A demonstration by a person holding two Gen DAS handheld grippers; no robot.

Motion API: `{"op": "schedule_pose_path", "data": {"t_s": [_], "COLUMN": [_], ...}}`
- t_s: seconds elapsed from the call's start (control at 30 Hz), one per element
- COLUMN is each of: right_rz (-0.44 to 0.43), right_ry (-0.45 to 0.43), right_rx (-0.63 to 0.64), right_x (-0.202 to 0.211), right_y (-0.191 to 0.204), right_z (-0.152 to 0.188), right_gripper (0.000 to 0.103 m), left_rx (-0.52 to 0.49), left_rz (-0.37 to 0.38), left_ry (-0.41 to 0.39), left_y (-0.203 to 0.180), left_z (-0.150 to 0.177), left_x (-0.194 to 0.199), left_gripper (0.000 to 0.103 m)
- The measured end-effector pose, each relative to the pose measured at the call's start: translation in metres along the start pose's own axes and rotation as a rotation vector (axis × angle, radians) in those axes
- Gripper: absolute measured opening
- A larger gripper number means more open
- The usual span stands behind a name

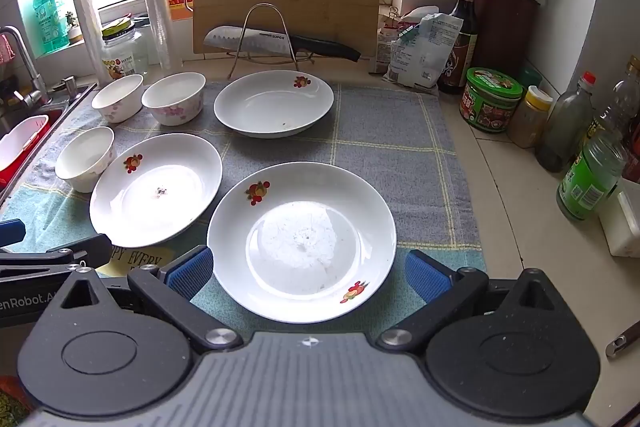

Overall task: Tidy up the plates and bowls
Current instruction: 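Move the right gripper toward the white fruit-decal plate on the mat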

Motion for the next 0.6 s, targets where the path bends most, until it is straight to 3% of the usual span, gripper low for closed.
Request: {"op": "schedule_pose_path", "data": {"t_s": [0.6], "right_rz": [-0.004], "right_ry": [-0.013], "right_rx": [0.013], "right_x": [0.0021], "right_y": [-0.0041], "right_z": [-0.0011], "right_gripper": [0.103], "left_rx": [-0.009], "left_rz": [0.02], "left_ry": [-0.015], "left_y": [-0.0045], "left_z": [-0.0013], "left_x": [-0.0008], "left_gripper": [0.102]}}
Point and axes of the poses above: each gripper's, at about its wrist camera, not at the fingertips, and x roughly against the way its jaws point, y to its left, z to its underside, the point moved 8 cm from there along -x, roughly the way its jaws point, and after that the axes turned 2 degrees about x, right-handed, at the moved point
